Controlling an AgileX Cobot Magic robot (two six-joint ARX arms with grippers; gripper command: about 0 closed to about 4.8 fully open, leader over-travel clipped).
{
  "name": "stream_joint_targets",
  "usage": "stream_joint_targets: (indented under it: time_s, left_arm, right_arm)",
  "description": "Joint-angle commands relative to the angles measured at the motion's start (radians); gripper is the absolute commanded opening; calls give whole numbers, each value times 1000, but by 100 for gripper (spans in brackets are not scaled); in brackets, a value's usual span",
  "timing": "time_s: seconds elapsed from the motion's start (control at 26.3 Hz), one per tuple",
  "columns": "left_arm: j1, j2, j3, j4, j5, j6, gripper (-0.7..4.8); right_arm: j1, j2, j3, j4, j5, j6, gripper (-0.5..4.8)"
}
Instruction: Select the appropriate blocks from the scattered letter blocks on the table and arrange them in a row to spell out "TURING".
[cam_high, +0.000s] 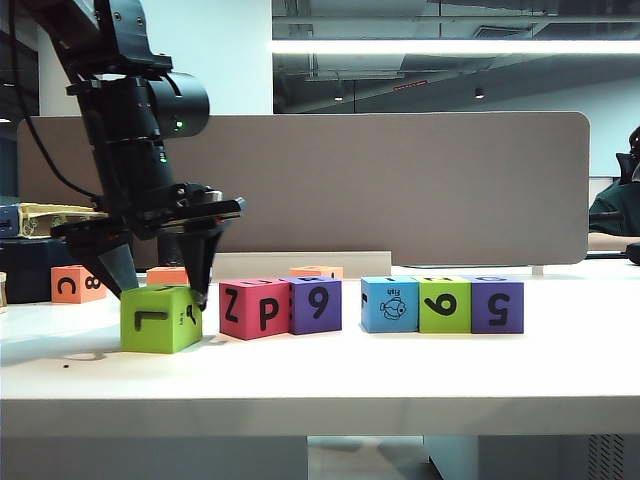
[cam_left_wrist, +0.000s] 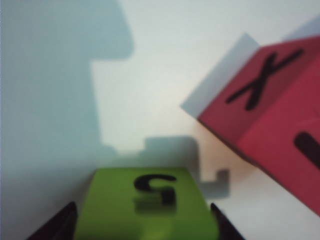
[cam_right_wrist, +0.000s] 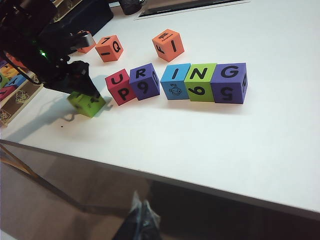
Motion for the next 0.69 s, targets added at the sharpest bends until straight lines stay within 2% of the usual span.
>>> stream_joint_targets:
  time_s: [0.04,0.3,0.53,0.69]
  left_arm:
    - [-8,6,-1,17,3,-21,314]
    - [-13,18,-1,44,-16,-43,307]
    - [-13,18,-1,73,-40,-62,263]
    - [-13,18,-1,96,-42,-70,263]
  right_arm:
    - [0,-11,4,20,-2,0,-1]
    - [0,-11,4,19,-2,0,-1]
    - [0,-11,4,19,-2,0,-1]
    - [0,-11,4,19,-2,0,-1]
